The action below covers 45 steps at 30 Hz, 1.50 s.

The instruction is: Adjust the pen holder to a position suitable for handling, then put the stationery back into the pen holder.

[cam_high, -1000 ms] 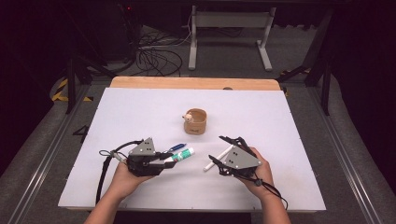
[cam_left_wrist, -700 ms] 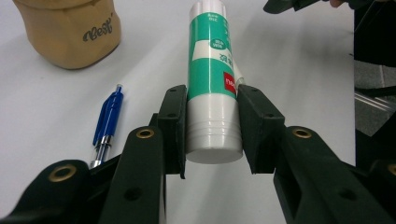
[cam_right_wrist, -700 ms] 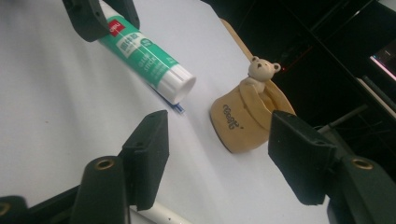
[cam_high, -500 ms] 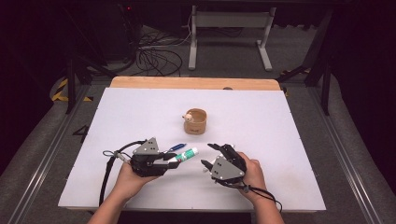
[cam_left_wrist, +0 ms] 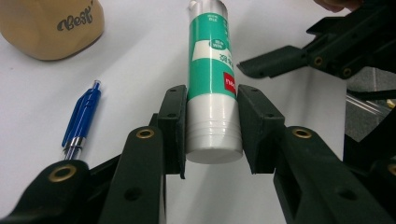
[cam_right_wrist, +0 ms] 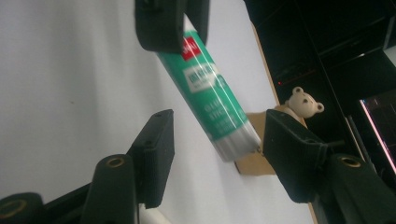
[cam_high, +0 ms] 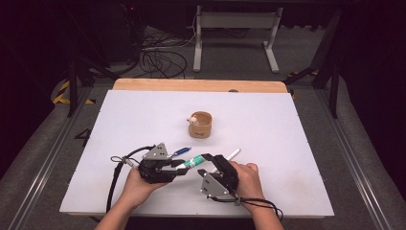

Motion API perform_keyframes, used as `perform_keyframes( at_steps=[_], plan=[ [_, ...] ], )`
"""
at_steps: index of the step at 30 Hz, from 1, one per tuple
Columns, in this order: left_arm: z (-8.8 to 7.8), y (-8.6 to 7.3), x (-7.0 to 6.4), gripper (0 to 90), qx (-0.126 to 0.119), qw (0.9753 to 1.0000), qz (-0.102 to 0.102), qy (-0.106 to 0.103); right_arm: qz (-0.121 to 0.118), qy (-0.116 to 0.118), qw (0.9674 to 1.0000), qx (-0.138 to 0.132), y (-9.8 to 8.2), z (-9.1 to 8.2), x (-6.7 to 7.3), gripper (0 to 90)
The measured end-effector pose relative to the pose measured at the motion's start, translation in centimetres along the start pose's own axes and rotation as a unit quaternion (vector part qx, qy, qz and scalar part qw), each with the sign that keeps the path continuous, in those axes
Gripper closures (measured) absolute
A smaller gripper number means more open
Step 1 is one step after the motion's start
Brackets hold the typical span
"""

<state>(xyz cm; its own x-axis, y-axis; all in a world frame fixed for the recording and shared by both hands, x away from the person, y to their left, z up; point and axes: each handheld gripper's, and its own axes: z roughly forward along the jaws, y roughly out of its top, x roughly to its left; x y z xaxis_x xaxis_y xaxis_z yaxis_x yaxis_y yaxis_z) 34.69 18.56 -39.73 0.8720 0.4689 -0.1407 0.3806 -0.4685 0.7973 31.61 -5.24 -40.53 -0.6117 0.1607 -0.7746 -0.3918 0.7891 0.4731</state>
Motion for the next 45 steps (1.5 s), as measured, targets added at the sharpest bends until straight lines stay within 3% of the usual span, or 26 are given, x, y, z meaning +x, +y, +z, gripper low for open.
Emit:
perform_keyframes(
  at_steps=[7, 16, 24, 32, 41, 42, 45],
  plan=[
    [0.2, 0.1, -0.2, 64.8, 0.004, 1.0, 0.0, -0.002, -0.012, -0.013, 0.9998, 0.001, 0.7, 0.4, 0.6, 44.3],
    [0.4, 0.3, -0.6, 64.9, -0.002, 1.0, -0.005, -0.001, -0.046, -0.023, 0.9986, 0.012, 1.2, 0.8, 1.3, 43.9],
    [0.5, 0.3, -0.7, 64.8, 0.001, 0.9999, -0.01, -0.005, -0.074, -0.05, 0.9956, 0.028, 1.4, 1.2, 1.7, 54.3],
    [0.5, 0.3, -0.7, 64.8, -0.001, 0.9999, -0.012, -0.012, -0.102, -0.051, 0.9929, 0.035, 1.4, 1.4, 2.1, 58.3],
    [0.2, 0.3, -0.5, 63.3, -0.021, 0.9995, -0.011, -0.022, -0.104, -0.054, 0.9924, 0.037, 1.3, 1.6, 2.4, 65.6],
    [0.2, 0.3, -0.5, 62.7, -0.024, 0.9995, -0.006, -0.022, -0.105, -0.042, 0.9928, 0.039, 1.3, 1.6, 2.4, 65.8],
    [-0.2, 0.3, -0.5, 57.3, -0.037, 0.9992, 0.003, -0.014, -0.098, -0.04, 0.9935, 0.042, 1.2, 1.9, 2.5, 66.1]
  ],
)
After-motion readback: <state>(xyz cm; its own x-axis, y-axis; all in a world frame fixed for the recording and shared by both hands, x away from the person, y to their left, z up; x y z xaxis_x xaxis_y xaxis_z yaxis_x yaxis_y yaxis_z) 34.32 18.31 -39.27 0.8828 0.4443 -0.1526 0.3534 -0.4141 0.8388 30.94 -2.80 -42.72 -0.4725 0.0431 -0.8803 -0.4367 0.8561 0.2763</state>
